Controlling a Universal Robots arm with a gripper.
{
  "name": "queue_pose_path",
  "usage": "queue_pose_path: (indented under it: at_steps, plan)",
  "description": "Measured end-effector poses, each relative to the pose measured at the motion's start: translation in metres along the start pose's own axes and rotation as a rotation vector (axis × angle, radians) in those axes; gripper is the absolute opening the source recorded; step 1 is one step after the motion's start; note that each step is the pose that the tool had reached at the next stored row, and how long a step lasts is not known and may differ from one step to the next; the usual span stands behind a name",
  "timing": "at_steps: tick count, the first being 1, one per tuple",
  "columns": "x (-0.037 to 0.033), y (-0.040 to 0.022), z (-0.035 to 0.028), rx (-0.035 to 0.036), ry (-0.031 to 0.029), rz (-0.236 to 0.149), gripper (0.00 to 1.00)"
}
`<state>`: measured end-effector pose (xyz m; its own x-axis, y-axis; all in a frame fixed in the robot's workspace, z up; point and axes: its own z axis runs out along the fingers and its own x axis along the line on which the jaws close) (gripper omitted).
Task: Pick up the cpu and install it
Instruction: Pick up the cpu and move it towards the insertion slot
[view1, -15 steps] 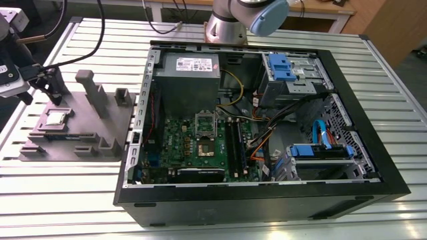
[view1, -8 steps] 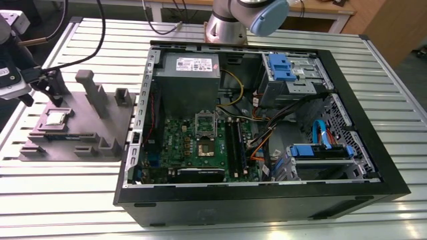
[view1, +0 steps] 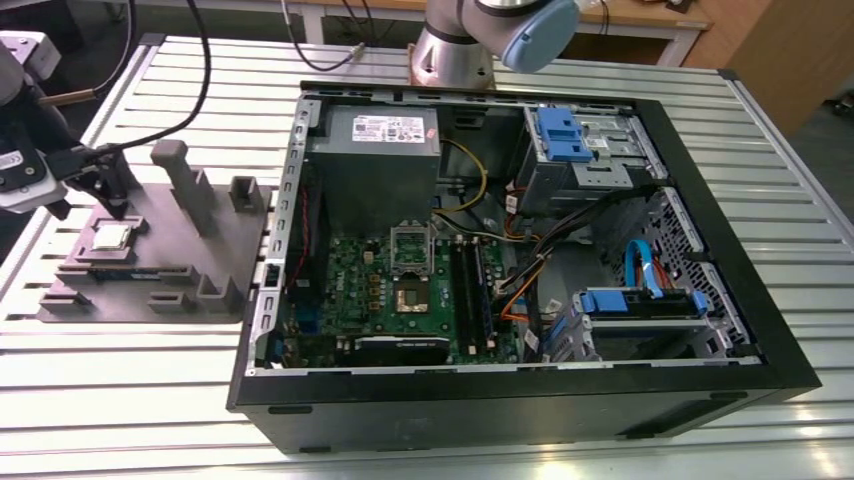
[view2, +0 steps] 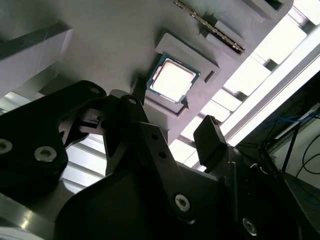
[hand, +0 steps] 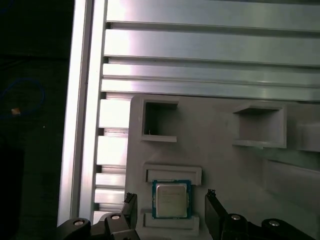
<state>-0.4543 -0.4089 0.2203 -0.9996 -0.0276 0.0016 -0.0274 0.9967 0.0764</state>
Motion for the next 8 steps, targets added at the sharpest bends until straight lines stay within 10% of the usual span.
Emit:
queue_pose_path:
  at_steps: [8]
  plan:
    - [0.0, -0.0007, 0.0068, 0.0, 0.0004, 0.0, 0.65]
